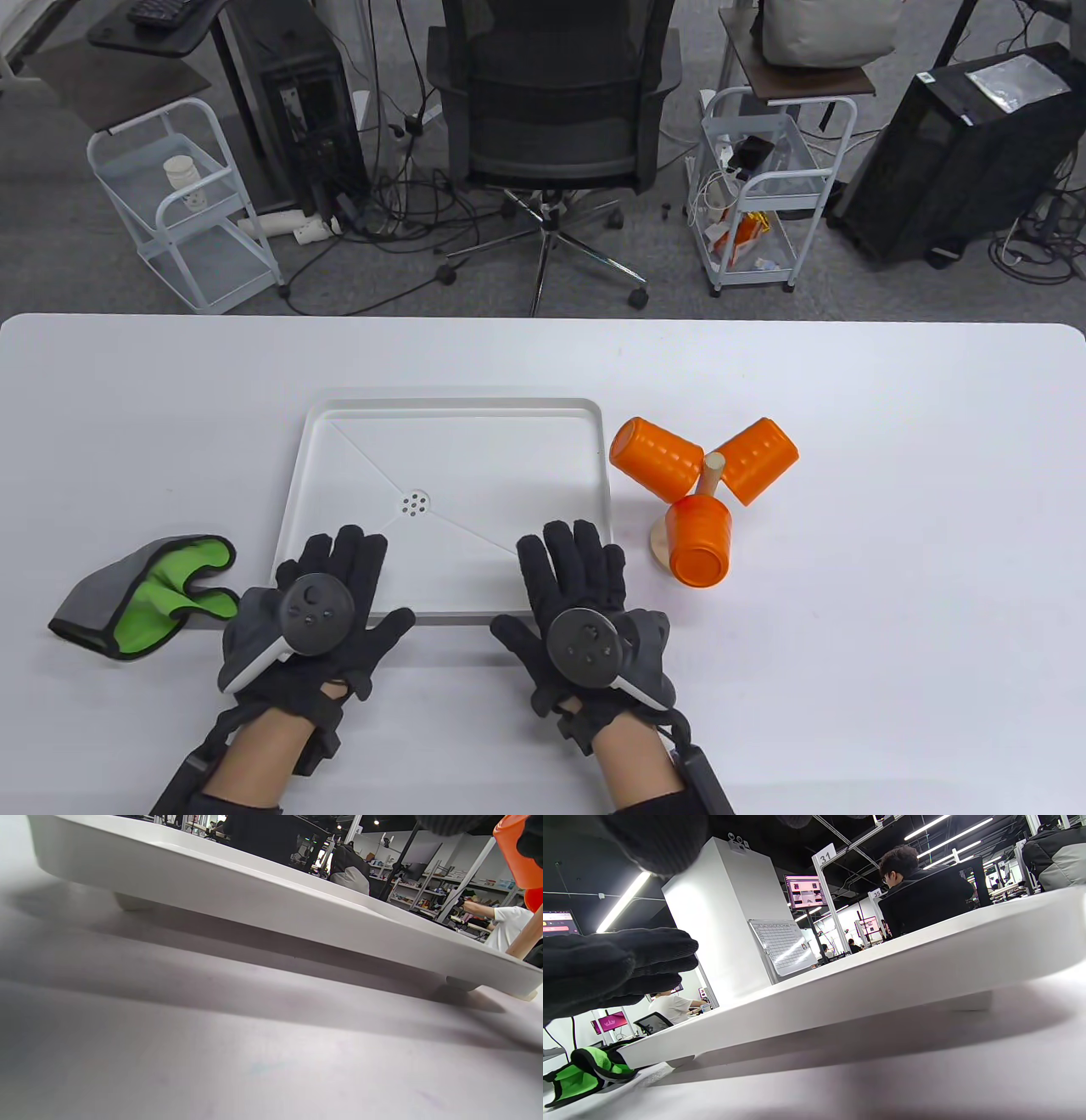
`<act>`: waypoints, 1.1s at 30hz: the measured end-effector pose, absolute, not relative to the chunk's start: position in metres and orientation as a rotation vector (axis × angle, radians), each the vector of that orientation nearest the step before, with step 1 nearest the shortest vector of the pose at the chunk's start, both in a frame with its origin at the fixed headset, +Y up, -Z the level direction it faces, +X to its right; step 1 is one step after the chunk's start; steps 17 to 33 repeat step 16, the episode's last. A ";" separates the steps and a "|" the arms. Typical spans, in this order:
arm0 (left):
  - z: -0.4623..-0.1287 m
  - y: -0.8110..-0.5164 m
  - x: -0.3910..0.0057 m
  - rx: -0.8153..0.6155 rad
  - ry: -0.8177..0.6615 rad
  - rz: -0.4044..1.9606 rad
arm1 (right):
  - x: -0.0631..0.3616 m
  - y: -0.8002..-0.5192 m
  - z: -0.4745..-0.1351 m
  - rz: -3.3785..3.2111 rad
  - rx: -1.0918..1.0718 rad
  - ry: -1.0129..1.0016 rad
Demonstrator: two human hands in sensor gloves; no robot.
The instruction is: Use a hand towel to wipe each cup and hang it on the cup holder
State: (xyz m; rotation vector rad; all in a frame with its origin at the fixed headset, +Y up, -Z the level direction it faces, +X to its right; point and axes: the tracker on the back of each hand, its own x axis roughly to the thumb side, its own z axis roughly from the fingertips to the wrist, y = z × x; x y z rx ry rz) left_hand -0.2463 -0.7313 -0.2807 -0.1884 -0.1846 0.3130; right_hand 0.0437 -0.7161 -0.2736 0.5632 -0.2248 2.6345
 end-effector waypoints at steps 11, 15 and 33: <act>-0.285 -0.750 -0.250 -0.255 -0.163 0.352 | 0.037 -0.721 -0.274 2.673 0.584 -0.188; -0.284 -0.750 -0.248 -0.264 -0.166 0.356 | 0.036 -0.722 -0.274 2.683 0.589 -0.178; -0.284 -0.751 -0.248 -0.266 -0.167 0.356 | 0.036 -0.722 -0.273 2.684 0.591 -0.176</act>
